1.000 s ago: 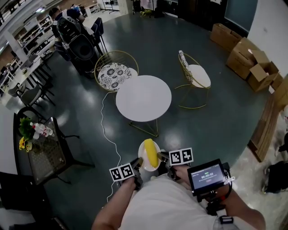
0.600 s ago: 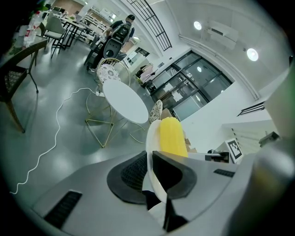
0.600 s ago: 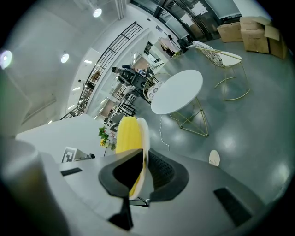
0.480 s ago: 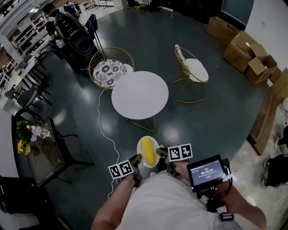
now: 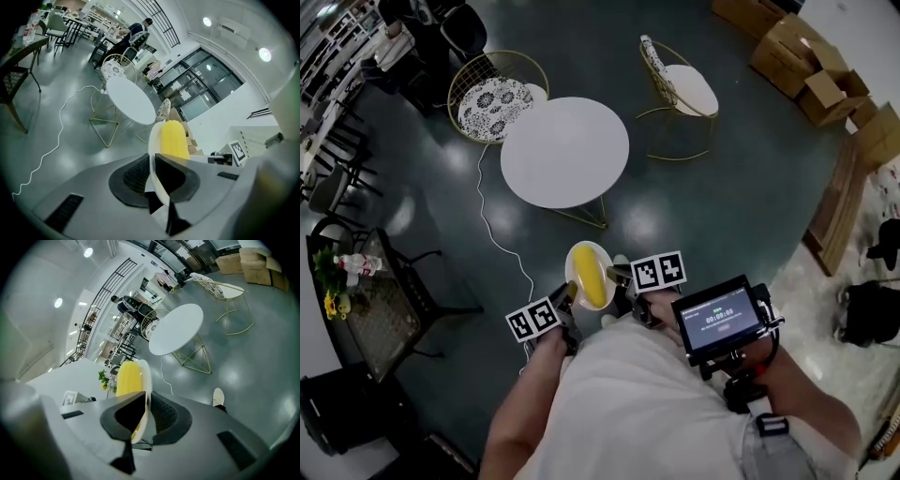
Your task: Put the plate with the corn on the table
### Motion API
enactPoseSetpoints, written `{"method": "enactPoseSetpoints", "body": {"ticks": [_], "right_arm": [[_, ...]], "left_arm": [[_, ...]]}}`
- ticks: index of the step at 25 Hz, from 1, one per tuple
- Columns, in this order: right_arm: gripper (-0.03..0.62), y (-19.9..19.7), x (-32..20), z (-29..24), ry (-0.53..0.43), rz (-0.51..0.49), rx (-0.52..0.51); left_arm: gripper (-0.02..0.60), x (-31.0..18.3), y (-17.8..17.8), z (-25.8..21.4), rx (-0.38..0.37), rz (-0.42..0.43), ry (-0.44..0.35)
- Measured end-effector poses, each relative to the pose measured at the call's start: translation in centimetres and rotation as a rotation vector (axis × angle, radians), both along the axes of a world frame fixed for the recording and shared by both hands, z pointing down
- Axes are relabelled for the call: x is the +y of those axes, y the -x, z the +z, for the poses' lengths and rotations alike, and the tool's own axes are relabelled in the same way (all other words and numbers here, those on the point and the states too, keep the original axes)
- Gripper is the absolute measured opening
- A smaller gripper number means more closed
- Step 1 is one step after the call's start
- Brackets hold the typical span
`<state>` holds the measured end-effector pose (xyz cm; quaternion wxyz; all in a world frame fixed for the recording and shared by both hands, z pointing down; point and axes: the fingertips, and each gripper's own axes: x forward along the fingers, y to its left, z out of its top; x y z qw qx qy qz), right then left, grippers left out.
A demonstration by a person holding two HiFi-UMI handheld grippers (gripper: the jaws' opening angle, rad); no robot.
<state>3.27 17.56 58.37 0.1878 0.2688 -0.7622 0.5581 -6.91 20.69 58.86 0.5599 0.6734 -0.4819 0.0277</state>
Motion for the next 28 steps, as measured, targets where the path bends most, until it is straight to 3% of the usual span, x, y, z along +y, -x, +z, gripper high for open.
{"method": "enactPoseSetpoints", "body": {"ticks": [7, 24, 28], "right_arm": [[0.046, 0.3, -1.8, 0.1, 0.009, -0.006, 0.001], [0.046, 1.0, -14.9, 0.8, 0.019, -0.031, -0.007], [0.046, 1.6, -16.2, 0.3, 0.003, -0.046, -0.010]], "left_arm": [[0.041, -1.8, 0.2, 0.1, -0.004, -0.001, 0.006], [0.041, -14.8, 0.9, 0.4, -0.019, -0.013, 0.003], [0.041, -15.9, 1.4, 0.0, -0.017, -0.025, -0.013]]}}
